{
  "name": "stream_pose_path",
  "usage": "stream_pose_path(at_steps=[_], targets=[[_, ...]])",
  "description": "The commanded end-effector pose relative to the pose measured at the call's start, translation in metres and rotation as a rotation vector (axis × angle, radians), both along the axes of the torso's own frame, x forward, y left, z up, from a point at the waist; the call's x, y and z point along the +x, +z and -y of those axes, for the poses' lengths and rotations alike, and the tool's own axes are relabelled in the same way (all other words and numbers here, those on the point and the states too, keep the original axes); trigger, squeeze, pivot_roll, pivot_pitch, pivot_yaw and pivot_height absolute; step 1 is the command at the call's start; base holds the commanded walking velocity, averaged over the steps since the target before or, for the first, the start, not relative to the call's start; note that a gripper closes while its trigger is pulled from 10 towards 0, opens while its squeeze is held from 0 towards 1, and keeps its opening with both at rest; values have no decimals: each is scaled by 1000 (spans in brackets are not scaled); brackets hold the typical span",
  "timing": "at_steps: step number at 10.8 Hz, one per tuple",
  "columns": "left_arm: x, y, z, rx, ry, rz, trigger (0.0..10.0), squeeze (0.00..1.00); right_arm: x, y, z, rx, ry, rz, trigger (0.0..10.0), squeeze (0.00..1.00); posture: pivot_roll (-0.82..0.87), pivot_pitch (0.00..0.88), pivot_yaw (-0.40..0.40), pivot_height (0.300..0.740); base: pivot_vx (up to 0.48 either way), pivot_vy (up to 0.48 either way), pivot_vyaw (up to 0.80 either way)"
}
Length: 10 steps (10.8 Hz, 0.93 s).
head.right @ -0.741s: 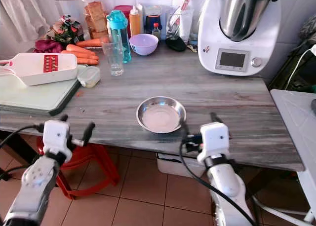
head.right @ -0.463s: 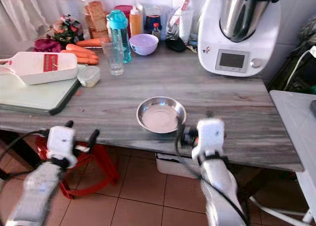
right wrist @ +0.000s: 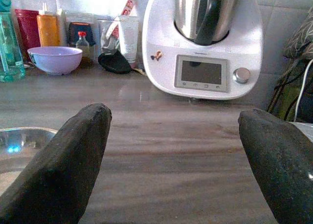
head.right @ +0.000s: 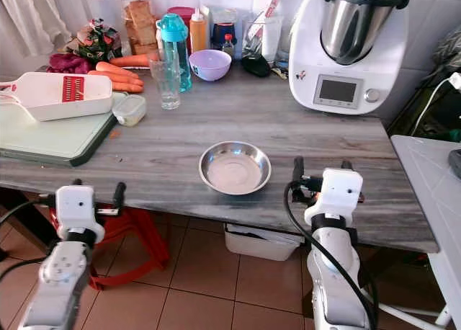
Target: Setting the table
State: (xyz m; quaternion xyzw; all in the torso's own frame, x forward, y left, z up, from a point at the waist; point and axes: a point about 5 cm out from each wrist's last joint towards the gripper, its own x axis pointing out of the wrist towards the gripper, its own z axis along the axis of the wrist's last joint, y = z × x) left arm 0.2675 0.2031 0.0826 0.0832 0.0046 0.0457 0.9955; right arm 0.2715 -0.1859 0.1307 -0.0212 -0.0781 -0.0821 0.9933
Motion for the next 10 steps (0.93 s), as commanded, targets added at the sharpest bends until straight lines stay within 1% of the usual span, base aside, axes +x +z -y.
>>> stream_pose_path(at_steps=[1,2,3,4,5,6,7,8,9,10], targets=[[1,-2,-3,25,-13,-13,10000,0,-5,-5,4,9,-29,-16,10000,0,33,0,-16,740,0,0,0],[5,-2,-1,40,-47,-16,10000,0,-14,-12,3,1,-23,-38,10000,0,20,0,-10,740,0,0,0],[7,-2,1,44,-55,-16,10000,0,-17,-15,0,5,-17,-55,10000,0,12,0,-9,740,0,0,0],[10,-2,7,38,-71,-15,10000,0,-24,-18,-7,10,17,-72,10000,0,-5,0,-12,740,0,0,-800],[11,-3,9,35,-76,-14,10000,0,-25,-17,-8,4,28,-69,10000,0,-9,0,-13,740,0,0,-800],[11,-5,17,19,-85,-10,10000,0,-30,-19,-3,6,26,-77,10000,0,-12,0,-13,740,0,0,-594],[10,-5,20,15,-87,-8,10000,0,-33,-21,-2,4,27,-80,10000,0,-11,0,-12,740,0,0,0],[8,-7,23,6,-89,-12,10000,0,-39,-25,0,-2,27,-98,10000,0,-13,0,-8,740,0,0,0],[8,-8,24,5,-96,-15,10000,0,-39,-25,-1,-2,27,-100,10000,0,-13,0,-5,740,0,0,0],[10,-7,23,4,-95,-13,10000,0,-36,-24,-1,4,25,-92,10000,0,-12,0,-3,740,0,0,0]])
